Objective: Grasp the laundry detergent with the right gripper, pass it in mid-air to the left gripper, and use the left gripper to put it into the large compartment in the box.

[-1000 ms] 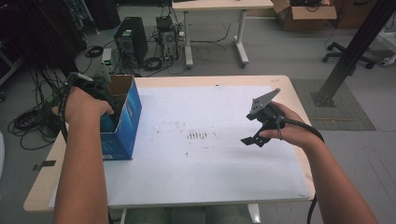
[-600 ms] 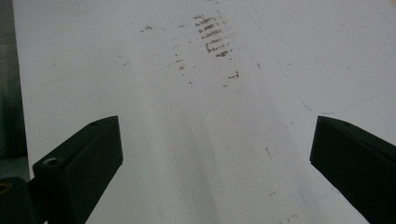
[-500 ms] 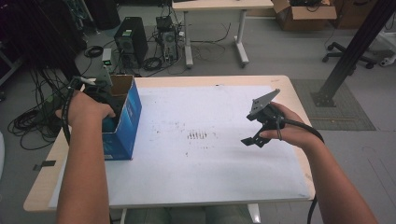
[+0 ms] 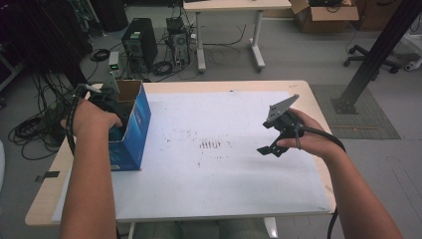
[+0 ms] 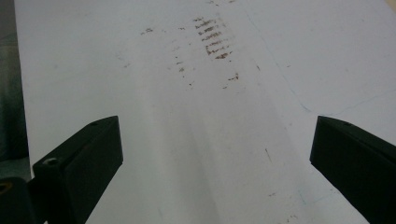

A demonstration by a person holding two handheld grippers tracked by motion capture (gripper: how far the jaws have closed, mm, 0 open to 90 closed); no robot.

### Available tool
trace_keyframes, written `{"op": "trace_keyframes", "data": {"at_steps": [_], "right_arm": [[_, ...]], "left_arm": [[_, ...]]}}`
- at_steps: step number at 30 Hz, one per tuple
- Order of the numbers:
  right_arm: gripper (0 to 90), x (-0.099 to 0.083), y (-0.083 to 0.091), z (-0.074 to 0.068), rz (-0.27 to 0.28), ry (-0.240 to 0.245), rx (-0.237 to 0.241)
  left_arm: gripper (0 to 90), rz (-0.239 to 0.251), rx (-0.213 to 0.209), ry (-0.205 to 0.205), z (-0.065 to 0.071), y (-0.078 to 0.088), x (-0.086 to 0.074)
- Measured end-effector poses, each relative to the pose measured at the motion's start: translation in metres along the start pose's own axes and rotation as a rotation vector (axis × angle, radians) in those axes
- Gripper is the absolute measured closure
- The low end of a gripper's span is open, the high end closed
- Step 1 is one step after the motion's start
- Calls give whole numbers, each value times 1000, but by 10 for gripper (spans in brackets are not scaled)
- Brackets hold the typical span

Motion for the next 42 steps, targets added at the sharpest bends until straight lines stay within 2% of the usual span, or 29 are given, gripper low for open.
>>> {"op": "trace_keyframes", "data": {"at_steps": [5, 20, 32, 42], "right_arm": [[28, 0, 0, 0, 2, 0, 0], [27, -4, 1, -2, 4, 0, 4], [27, -3, 2, -4, 12, 5, 4], [27, -5, 5, -6, 20, 13, 3]], "left_arm": [[386, 17, 2, -16, 0, -1, -1], [367, 14, -8, -3, 1, 1, -2], [324, 37, -13, 1, -1, 17, -5], [288, 43, 3, 5, -2, 28, -9]]}}
Point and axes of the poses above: each handheld gripper's, and its own axes: y roughly backward along the jaws, x roughly out of its top, z roughly to its right, the point moved 3 cm from there along -y, roughly forward along the jaws, and after that the axes turned 15 degrees about x, right-handed, at the moved point
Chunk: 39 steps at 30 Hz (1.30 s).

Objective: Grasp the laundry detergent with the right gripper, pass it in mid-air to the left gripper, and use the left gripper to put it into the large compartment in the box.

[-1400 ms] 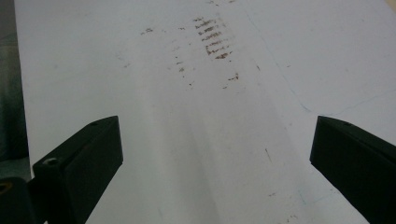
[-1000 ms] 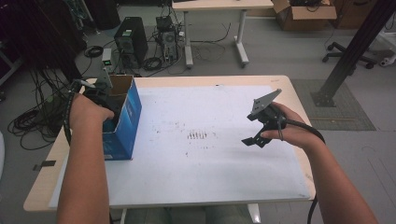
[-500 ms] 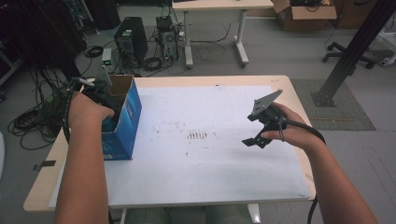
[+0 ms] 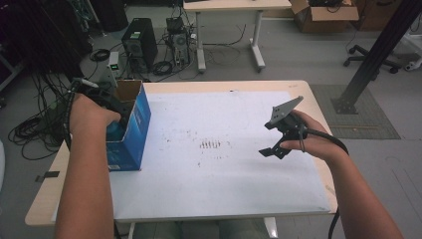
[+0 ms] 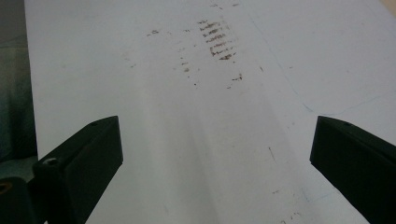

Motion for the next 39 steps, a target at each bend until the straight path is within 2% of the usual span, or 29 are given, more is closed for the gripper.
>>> {"op": "trace_keyframes", "data": {"at_steps": [15, 18, 22, 28, 33, 39], "right_arm": [[27, 3, 5, -5, 12, 18, 0], [27, 5, 6, -6, 12, 22, -1], [27, 6, 9, -8, 15, 26, -2], [27, 7, 11, -11, 14, 33, -2], [27, 8, 15, -13, 16, 38, -5], [27, 11, 21, -16, 23, 49, -7]], "left_arm": [[201, 21, 19, -3, -4, 26, -9], [187, 28, 21, -14, -5, 32, -11], [114, 41, 56, -17, -5, 42, -13], [73, 63, 63, -48, 1, 56, -16], [49, 92, 64, -74, 11, 68, -18], [3, 121, 89, -157, 27, 83, -17]]}}
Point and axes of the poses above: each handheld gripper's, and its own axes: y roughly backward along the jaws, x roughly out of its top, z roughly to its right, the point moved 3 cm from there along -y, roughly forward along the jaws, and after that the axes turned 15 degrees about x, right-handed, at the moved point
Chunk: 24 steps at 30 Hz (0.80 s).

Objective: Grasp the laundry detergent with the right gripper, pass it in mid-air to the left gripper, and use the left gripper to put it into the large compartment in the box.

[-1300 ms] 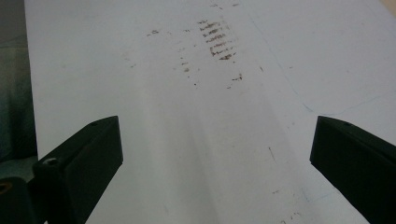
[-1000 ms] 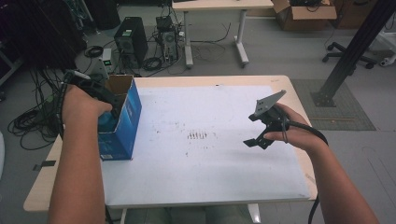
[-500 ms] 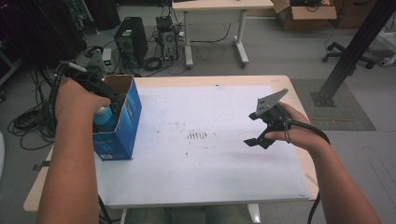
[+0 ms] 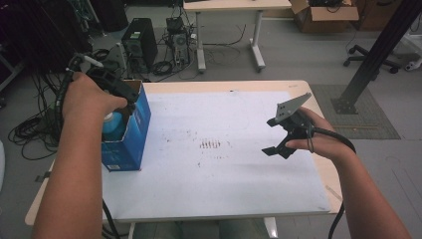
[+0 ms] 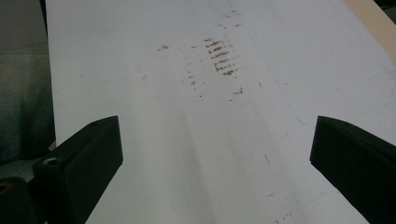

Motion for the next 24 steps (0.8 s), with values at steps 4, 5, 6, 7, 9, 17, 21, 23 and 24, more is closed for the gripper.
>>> {"op": "trace_keyframes", "data": {"at_steps": [4, 5, 6, 7, 9, 17, 21, 23, 24], "right_arm": [[27, 2, 4, 0, 0, 2, -3], [27, 2, 5, 0, -1, 2, -5], [27, 3, 5, 0, -3, 2, -6], [27, 3, 6, 1, -3, 4, -6], [27, 4, 8, 1, -6, 6, -8], [28, 8, 12, 6, -43, 4, -12], [28, 13, 15, 6, -68, 18, -14], [28, 16, 16, 6, -79, 26, -15], [28, 17, 16, 6, -85, 25, -15]], "left_arm": [[2, 33, -12, -55, 12, 11, 6], [2, 39, -15, -70, 15, 14, 7], [2, 44, -21, -88, 18, 17, 8], [2, 52, -28, -111, 22, 20, 10], [2, 77, -33, -149, 28, 26, 13], [2, 193, -109, -354, 55, 53, 20], [2, 245, -153, -484, 71, 61, 18], [2, 275, -153, -564, 79, 63, 16], [2, 286, -154, -605, 84, 63, 14]]}}
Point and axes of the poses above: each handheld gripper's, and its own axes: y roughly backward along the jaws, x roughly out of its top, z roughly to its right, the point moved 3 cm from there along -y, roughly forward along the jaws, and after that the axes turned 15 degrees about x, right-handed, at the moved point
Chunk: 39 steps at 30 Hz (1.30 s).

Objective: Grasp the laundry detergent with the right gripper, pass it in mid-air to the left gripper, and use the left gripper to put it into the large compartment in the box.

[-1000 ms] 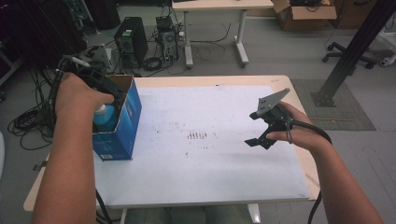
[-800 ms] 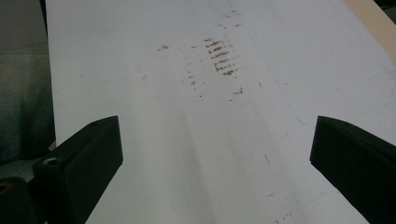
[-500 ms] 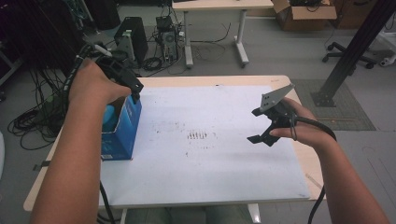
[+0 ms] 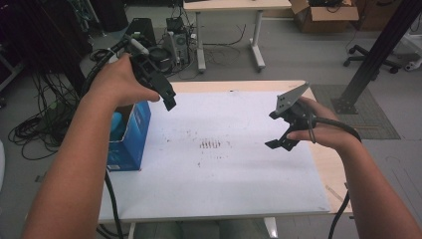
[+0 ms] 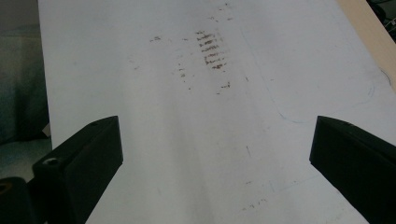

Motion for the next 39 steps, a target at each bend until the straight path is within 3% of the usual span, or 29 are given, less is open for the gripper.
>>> {"op": "trace_keyframes", "data": {"at_steps": [1, 3, 7, 13, 15, 18, 21, 24, 28, 39], "right_arm": [[28, 1, 1, 0, -9, 1, -1], [28, 3, 2, 0, -26, 4, -3], [27, 8, 4, 0, -61, 15, 7], [30, 11, -3, -2, -162, 33, 28], [30, 11, -5, -1, -194, 35, 37], [34, 10, -10, 1, -247, 35, 48], [35, 9, -14, 3, -288, 34, 55], [36, 9, -17, 5, -313, 29, 67], [38, 9, -19, 6, -337, 30, 74], [38, 11, -16, 11, -348, 24, 78]], "left_arm": [[2, 1, 0, -23, 3, 0, 1], [2, 22, -3, -115, 11, -1, 3], [2, 24, -45, -206, 23, -3, 6], [2, 5, -88, -345, 43, -8, 10], [2, -6, -80, -381, 50, -11, 11], [2, -10, -68, -467, 62, -15, 13], [2, -10, -72, -514, 69, -19, 15], [2, -14, -88, -541, 73, -24, 15], [2, -25, -77, -576, 74, -32, 15], [2, -21, -87, -573, 72, -40, 14]]}}
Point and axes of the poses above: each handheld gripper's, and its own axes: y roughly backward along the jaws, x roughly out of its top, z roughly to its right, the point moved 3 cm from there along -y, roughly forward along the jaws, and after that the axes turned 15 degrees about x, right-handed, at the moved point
